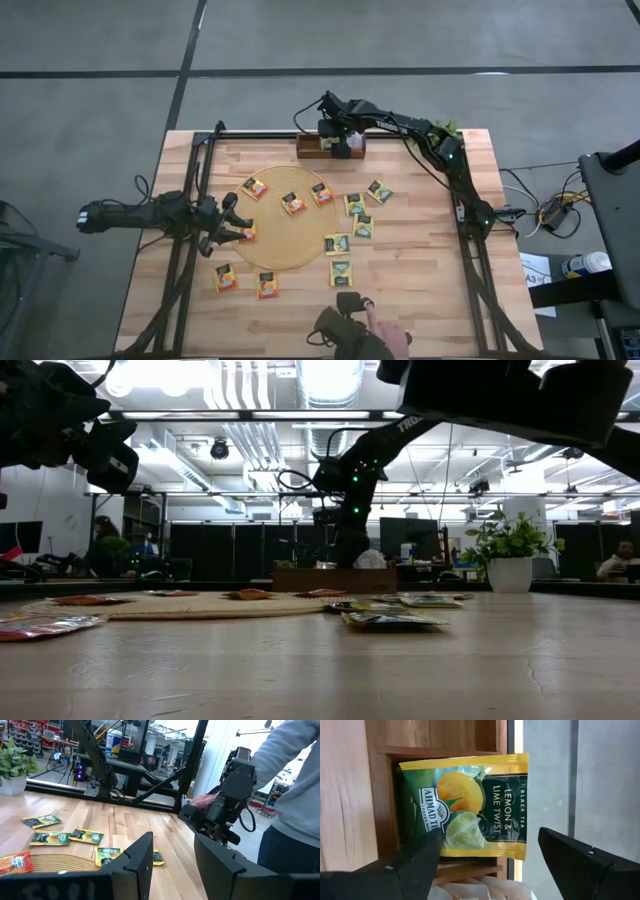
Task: Pick & Place Tea
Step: Put the yellow tea bag into the middle section of the wooden organizer
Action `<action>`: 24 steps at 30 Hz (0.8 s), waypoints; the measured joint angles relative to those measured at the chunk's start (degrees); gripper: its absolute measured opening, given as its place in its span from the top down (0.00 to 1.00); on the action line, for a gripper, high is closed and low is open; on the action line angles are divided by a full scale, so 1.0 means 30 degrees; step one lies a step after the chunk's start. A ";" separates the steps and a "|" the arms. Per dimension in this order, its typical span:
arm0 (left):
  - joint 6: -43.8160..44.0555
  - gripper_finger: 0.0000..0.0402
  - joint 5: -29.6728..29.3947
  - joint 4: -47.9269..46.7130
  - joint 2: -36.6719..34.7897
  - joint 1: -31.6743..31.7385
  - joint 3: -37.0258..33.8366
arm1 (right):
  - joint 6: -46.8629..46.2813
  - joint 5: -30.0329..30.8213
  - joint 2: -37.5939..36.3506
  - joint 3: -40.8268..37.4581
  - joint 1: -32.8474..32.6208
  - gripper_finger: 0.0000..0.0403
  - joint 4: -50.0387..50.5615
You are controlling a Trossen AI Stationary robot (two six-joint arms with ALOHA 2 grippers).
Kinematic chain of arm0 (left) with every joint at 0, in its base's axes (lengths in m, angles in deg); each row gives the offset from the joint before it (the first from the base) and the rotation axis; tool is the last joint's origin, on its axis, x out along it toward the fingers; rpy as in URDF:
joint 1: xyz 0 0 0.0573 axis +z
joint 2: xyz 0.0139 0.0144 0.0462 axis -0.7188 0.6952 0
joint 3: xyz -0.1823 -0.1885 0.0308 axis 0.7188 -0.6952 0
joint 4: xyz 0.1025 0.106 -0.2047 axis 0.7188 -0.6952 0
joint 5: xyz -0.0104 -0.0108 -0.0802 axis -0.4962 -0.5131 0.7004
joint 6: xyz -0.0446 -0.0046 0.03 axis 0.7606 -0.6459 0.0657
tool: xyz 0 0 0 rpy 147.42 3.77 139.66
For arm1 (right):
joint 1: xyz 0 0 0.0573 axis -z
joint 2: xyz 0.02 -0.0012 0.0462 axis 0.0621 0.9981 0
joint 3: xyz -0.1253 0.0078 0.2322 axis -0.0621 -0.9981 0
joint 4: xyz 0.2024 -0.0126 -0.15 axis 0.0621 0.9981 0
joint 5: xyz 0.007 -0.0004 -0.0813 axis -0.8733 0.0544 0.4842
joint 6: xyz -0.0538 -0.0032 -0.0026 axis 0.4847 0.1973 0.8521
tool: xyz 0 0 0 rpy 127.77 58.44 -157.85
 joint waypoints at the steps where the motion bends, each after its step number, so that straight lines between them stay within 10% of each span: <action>1: 0.0000 0.66 0.0007 0.0000 0.0000 0.0000 0.0000 | 0.0032 0.0000 0.0002 -0.0021 0.0000 0.18 -0.0054; 24: 0.0000 0.66 0.0000 0.0000 0.0007 0.0007 0.0000 | 0.0302 0.1532 -0.0590 0.0732 -0.0160 0.18 0.0842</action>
